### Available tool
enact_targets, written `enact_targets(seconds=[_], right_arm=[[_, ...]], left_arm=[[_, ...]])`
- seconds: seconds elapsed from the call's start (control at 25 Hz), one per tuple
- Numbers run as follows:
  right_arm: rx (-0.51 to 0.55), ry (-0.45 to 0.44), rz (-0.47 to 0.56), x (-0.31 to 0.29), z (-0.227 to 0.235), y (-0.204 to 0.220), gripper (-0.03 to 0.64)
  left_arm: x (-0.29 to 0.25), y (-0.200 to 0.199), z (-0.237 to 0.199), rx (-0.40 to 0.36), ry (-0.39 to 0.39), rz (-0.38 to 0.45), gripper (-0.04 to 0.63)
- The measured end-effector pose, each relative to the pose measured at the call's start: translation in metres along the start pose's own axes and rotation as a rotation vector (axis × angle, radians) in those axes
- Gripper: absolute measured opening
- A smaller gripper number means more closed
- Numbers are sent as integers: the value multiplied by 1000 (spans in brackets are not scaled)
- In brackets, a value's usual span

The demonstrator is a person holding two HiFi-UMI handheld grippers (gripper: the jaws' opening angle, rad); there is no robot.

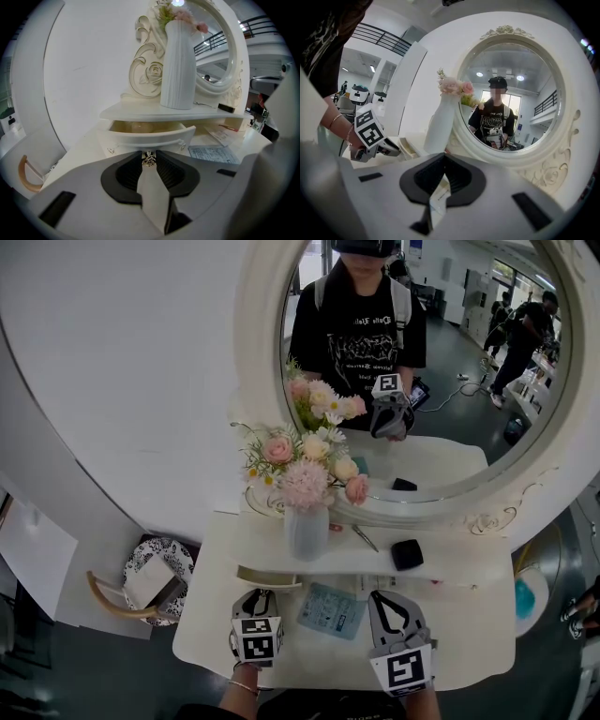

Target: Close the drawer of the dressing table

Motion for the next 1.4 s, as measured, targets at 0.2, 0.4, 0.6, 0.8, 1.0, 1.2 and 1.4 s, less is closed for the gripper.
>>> enact_targets(seconds=[0.2, 0.4, 0.6, 0.8, 1.0, 1.2, 1.4], right_arm=[[-20, 3, 13, -2, 2, 3, 11], [-11, -1, -3, -2, 2, 3, 11], [-13, 7, -1, -3, 5, 4, 11], [-16, 3, -1, -4, 5, 4, 11], [-23, 2, 0, -6, 5, 5, 11], [-24, 4, -1, -6, 6, 4, 11], [-27, 2, 1, -7, 4, 5, 11]], left_arm=[[-1, 0, 0, -3, 0, 1, 103], [-4, -2, -1, -6, -1, -1, 103], [-5, -2, -2, -11, 1, 1, 103], [-7, -5, -3, -15, 3, -1, 103], [-8, -5, -3, -19, 4, -1, 103], [-9, -4, -3, -20, 7, -6, 103], [-10, -5, -4, -23, 5, -9, 103]])
Point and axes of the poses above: the fingertips, and each gripper's own axes: x backward along the fingers, z to its right, y out of its underside, the point moved 2 cm from there along x, backward along the fingers, and after that the axes turned 14 degrees about -x, right-handed, at the moved point
